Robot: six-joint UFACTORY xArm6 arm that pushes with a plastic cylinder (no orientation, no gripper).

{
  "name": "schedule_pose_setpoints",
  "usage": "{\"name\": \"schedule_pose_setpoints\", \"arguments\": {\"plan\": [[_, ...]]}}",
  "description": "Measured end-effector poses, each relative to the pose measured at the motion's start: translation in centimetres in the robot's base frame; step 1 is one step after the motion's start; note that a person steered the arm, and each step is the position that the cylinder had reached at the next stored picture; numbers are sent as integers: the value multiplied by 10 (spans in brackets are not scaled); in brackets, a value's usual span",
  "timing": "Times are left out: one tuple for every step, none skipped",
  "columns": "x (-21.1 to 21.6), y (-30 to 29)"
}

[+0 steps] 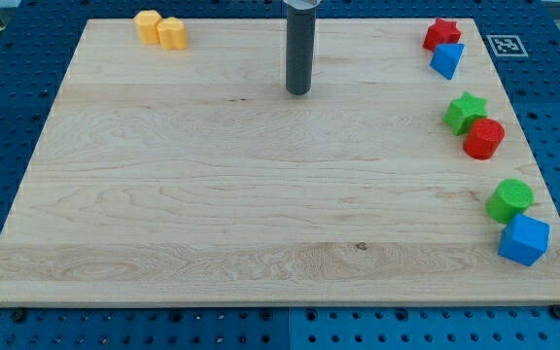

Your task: Move the arm above the green star

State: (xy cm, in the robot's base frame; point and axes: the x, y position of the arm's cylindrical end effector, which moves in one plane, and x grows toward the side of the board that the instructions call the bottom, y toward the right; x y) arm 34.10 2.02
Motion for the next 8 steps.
{"name": "schedule_pose_setpoints", "arguments": {"plan": [[0, 0], [0, 0], [0, 2], [0, 37], [0, 62], [0, 63], [0, 83], [0, 128]]}}
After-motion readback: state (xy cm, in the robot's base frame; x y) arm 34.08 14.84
